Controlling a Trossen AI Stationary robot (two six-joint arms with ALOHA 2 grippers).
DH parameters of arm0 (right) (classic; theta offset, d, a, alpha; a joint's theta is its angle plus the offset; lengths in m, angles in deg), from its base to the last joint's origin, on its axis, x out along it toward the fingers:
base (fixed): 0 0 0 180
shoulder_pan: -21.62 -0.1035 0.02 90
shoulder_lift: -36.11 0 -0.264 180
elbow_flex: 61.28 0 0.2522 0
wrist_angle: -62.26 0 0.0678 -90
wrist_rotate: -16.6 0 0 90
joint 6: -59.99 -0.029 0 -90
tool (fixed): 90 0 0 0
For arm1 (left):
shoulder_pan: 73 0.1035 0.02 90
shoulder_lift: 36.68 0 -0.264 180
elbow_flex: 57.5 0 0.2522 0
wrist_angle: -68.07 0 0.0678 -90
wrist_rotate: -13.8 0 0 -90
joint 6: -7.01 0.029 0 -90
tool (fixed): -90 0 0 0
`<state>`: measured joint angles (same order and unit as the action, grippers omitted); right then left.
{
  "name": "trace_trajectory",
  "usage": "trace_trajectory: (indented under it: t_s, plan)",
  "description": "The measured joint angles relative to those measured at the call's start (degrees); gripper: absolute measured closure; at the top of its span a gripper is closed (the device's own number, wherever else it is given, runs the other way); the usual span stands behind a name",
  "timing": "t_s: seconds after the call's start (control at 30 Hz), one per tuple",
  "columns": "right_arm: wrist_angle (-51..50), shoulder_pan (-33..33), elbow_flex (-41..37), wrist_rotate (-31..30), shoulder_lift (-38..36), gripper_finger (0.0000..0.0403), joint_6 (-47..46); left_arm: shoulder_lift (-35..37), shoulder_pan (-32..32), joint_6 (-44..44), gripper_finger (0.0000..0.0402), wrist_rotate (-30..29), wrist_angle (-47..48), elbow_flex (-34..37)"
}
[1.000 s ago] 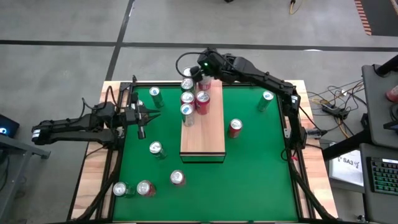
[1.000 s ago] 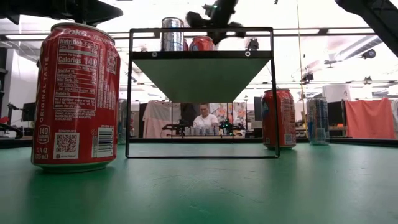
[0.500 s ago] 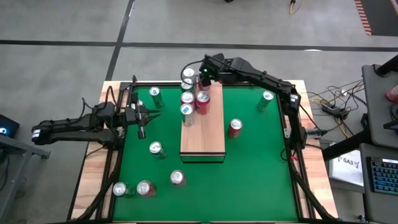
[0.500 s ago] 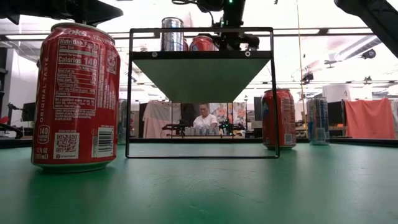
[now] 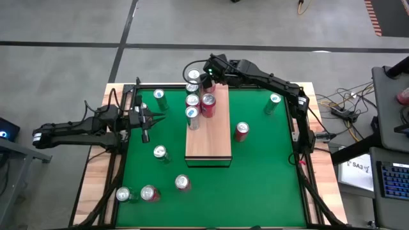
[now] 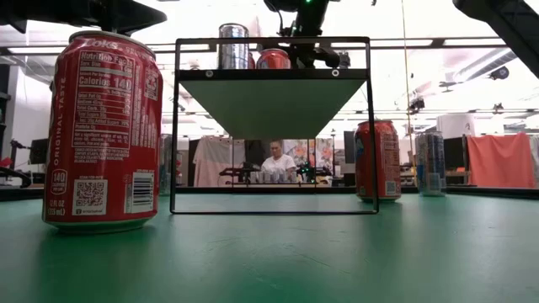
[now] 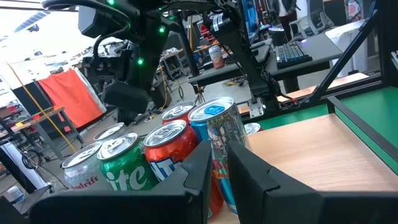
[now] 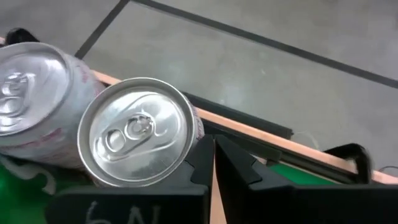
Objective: Place canned beverage on shelf
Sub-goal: Adjust the cans on the shelf, then put the green can on the shelf
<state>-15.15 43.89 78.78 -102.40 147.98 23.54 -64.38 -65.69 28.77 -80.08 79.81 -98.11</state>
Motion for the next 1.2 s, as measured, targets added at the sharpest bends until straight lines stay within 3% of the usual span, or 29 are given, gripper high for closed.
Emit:
trace_trajectory:
  t_s: [0.5, 0.77, 1.2]
  plan:
    - [-0.82, -0.05, 0.0, -0.54, -1.51, 0.0394, 0.51, 0.0, 0.0, 0.0, 0.0365, 0.0, -0.02, 0.0]
    - [-2.3, -3.96, 0.07, -0.56, -5.06, 0.0394, 3.03, -0.11, -0.02, -3.08, 0.0365, 0.0, 0.09, 0.0]
    - [-25.93, -11.08, 0.15, 2.42, -9.92, 0.0394, -2.78, -0.37, -0.29, -19.01, 0.0365, 0.36, 3.26, 0.0]
